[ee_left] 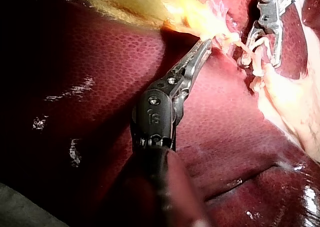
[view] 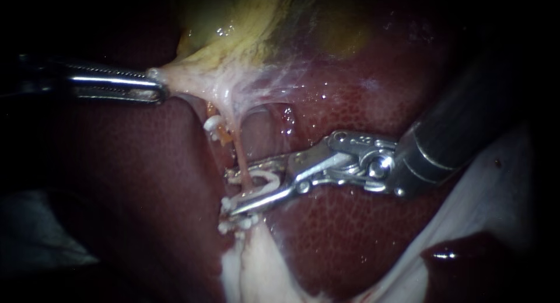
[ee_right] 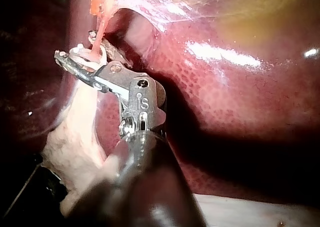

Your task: Clipping second clip right tube

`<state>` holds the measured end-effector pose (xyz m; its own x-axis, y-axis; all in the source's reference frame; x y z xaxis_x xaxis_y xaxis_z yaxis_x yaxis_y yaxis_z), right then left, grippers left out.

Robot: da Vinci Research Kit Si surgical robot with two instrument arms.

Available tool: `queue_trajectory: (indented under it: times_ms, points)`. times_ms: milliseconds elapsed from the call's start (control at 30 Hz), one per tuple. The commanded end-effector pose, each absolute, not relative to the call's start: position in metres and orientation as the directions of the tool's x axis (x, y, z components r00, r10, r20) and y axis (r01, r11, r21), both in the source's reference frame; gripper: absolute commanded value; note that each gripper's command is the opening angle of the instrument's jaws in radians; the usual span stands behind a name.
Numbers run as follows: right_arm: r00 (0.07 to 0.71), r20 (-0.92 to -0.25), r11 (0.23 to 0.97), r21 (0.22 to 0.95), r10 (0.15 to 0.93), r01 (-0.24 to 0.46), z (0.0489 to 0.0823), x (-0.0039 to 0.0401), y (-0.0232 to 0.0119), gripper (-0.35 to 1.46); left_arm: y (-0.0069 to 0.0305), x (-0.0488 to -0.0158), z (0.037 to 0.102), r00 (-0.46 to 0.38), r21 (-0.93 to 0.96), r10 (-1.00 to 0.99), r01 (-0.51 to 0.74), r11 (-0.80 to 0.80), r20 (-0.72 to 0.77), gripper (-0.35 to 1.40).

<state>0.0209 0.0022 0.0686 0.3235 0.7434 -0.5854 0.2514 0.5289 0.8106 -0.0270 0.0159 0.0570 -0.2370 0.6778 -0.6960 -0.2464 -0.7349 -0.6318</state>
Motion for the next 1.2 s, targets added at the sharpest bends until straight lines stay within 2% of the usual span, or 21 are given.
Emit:
queue_trajectory:
  times_ms: [33,367,567,733,1067,1200]
  points:
    - [0.317,-0.587,0.527,0.809,0.745,0.260,0.0685,0.0211,0.0022,0.46,0.0159,-0.0270,0.0569,-0.237,-0.632,0.678,-0.246,-0.735,-0.696,-0.35]
    - [0.269,-0.564,0.494,0.821,0.781,0.286,0.0676,0.0221,0.0017,0.45,0.0159,-0.0271,0.0569,-0.237,-0.632,0.678,-0.246,-0.735,-0.696,-0.35]
    - [0.269,-0.558,0.488,0.824,0.785,0.288,0.0672,0.0219,0.0017,0.38,0.0159,-0.0271,0.0569,-0.237,-0.632,0.678,-0.246,-0.735,-0.696,-0.35]
    - [0.269,-0.557,0.485,0.825,0.786,0.290,0.0669,0.0214,0.0018,0.21,0.0159,-0.0271,0.0569,-0.237,-0.632,0.678,-0.246,-0.735,-0.696,-0.35]
    - [0.280,-0.525,0.453,0.845,0.804,0.284,0.0662,0.0207,0.0021,-0.35,0.0159,-0.0271,0.0570,-0.237,-0.632,0.678,-0.246,-0.735,-0.696,-0.35]
    - [0.273,-0.525,0.459,0.846,0.806,0.272,0.0661,0.0203,0.0019,-0.35,0.0159,-0.0271,0.0570,-0.237,-0.632,0.678,-0.246,-0.735,-0.696,-0.35]
